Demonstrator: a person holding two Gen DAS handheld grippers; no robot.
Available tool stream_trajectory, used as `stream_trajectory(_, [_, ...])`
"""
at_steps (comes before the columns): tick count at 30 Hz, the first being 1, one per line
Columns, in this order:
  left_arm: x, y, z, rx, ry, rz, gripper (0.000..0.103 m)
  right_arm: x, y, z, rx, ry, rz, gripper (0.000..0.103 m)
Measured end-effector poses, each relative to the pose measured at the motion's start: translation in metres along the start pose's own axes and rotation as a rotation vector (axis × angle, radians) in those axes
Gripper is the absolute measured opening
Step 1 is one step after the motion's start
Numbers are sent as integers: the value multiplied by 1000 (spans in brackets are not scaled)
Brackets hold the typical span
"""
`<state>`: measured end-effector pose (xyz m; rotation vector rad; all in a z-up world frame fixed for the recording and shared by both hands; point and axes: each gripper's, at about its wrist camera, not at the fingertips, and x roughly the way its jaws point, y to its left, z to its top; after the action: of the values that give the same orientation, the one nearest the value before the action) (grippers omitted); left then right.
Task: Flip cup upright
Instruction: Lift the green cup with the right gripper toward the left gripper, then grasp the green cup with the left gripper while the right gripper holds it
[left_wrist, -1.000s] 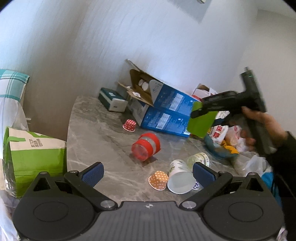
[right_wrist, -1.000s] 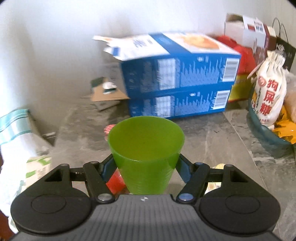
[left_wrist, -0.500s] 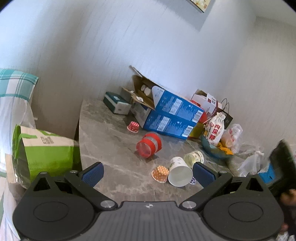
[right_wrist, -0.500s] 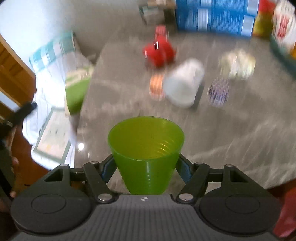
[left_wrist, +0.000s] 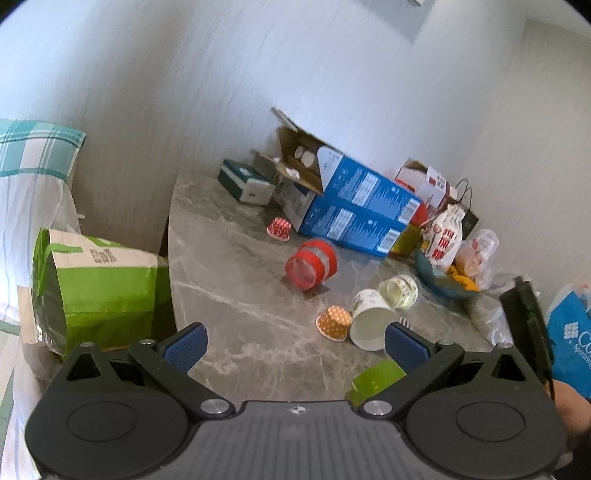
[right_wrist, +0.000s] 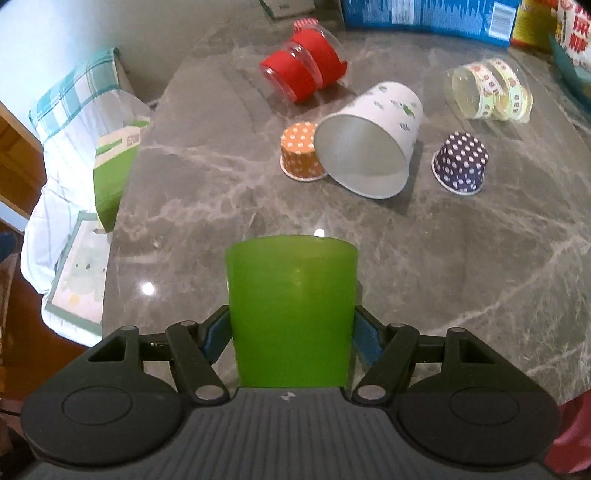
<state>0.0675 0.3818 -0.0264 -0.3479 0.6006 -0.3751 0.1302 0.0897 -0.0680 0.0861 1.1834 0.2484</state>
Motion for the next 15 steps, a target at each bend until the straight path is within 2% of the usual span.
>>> stream_trajectory(3, [15,-2,-2,-26,73,-21,103,2,-4,-8,3,-32,5,69])
stream_trajectory(5, [30,-3,-3,-68,145,-57,103,8,-5,-14,2,-22,21,71])
stream_trajectory(7, [45,-7,-4,-105,211,-81,103,6,-1,-23,-20,-62,-7,70])
stream_trajectory(10, [65,-16,-7,-154,321,-88,96,5,1,-28,-30,-93,6,69])
stream_trajectory(15, [91,-36,-13,-212,413,-109,96,5,2,-35,-59,-142,4,68])
